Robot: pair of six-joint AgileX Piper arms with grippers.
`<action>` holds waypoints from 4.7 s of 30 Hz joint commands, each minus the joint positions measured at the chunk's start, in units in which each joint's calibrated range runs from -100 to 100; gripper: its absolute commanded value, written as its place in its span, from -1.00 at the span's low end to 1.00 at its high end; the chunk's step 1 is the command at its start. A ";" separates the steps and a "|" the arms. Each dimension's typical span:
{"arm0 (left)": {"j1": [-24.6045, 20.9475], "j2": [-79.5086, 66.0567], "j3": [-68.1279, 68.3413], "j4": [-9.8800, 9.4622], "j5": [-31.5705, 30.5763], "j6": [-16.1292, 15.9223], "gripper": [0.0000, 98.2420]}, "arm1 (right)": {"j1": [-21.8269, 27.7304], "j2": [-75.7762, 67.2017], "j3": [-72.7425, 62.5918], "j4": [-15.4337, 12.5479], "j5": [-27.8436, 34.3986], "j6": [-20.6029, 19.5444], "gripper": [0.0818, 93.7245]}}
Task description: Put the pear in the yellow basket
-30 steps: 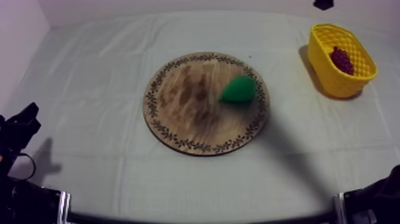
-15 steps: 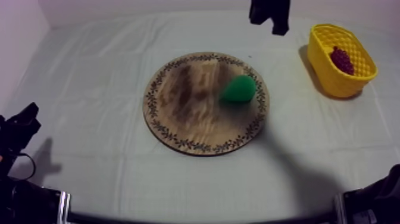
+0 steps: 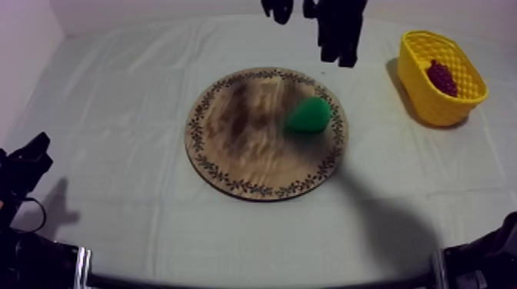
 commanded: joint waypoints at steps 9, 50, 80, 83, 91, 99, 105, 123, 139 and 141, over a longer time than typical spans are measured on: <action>0.01 0.00 0.00 -0.02 -0.01 -0.01 -1.00 | -1.84 -0.25 3.07 2.86 0.04 -0.84 0.54; 0.01 0.00 0.00 -0.02 -0.01 -0.01 -1.00 | -1.00 16.68 7.49 1.91 -12.28 0.18 0.55; 0.01 0.00 0.00 -0.02 -0.01 -0.01 -1.00 | 1.28 15.24 3.57 2.52 -14.11 -0.87 -0.21; 0.01 0.00 0.00 -0.02 -0.01 -0.01 -1.00 | 2.74 10.93 2.46 2.88 -13.98 -1.41 -0.21; 0.01 0.00 0.00 -0.02 -0.01 -0.01 -1.00 | 7.77 0.43 0.90 4.59 -17.65 -6.61 -0.19; 0.01 0.00 0.00 -0.02 -0.01 -0.01 -1.00 | 15.03 -4.74 -1.79 4.92 -18.26 -13.16 -0.19; 0.01 0.00 0.00 -0.02 -0.01 -0.01 -1.00 | 21.64 -7.49 0.00 6.07 -21.01 -17.80 -0.19; 0.01 0.00 0.00 -0.02 -0.01 -0.01 -1.00 | 30.79 -8.64 17.44 6.39 -26.27 -25.57 -0.19; 0.01 0.00 0.00 -0.02 -0.01 -0.01 -1.00 | 28.35 -0.50 22.36 7.47 -31.97 -26.54 0.24; 0.01 0.00 0.00 -0.02 -0.01 -0.01 -1.00 | 28.05 0.06 21.91 7.65 -32.51 -26.70 0.28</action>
